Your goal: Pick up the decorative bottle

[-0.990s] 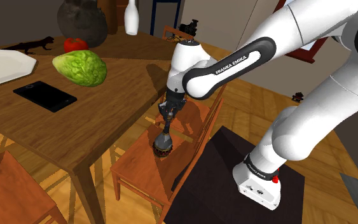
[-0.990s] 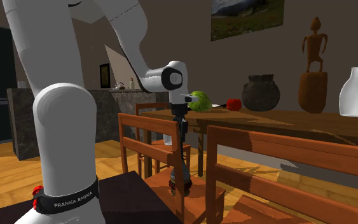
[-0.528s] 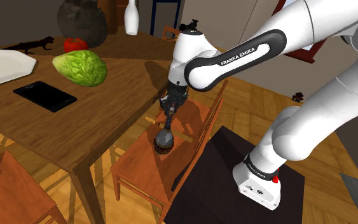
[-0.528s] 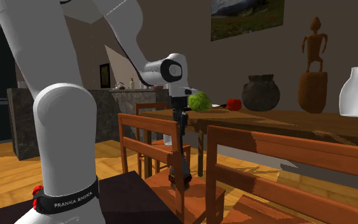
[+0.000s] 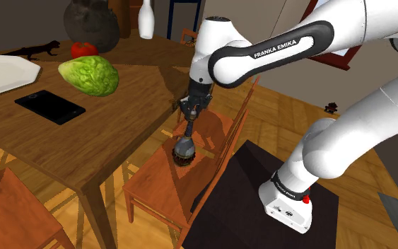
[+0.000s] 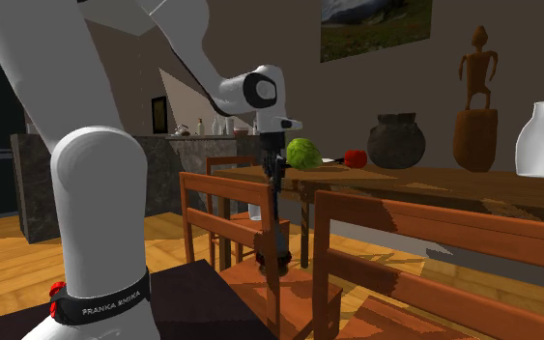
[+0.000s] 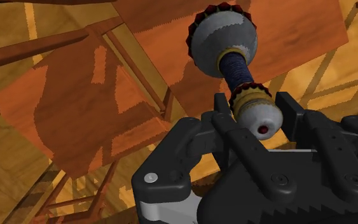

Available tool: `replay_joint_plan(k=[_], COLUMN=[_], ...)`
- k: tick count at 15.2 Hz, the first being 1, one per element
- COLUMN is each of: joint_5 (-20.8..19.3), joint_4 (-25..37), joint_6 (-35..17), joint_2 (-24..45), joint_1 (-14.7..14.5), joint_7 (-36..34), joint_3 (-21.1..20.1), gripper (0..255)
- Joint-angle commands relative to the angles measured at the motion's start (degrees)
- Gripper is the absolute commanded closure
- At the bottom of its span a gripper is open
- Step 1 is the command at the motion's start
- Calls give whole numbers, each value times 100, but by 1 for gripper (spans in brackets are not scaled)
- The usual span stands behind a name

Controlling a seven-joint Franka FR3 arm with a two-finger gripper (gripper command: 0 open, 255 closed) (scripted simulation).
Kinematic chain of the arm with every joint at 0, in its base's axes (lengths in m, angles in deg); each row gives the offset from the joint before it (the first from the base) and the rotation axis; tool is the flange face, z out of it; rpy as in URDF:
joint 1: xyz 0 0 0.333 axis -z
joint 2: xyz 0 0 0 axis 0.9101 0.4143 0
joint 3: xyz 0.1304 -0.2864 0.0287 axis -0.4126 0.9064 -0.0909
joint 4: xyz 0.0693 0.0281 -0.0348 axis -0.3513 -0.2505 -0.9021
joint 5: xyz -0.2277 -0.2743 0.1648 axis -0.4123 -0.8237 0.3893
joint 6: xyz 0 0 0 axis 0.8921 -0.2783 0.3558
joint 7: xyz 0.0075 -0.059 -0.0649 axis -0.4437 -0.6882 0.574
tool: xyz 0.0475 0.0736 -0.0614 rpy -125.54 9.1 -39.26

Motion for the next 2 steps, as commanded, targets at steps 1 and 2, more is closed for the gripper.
replay_joint_plan(k=[1,2], joint_5=[7,7], joint_4=[71,72], joint_6=[104,103], joint_2=[-37,-36], joint_1=[-9,-9], joint_7=[-12,-12], joint_3=[-6,-6], gripper=[255,255])
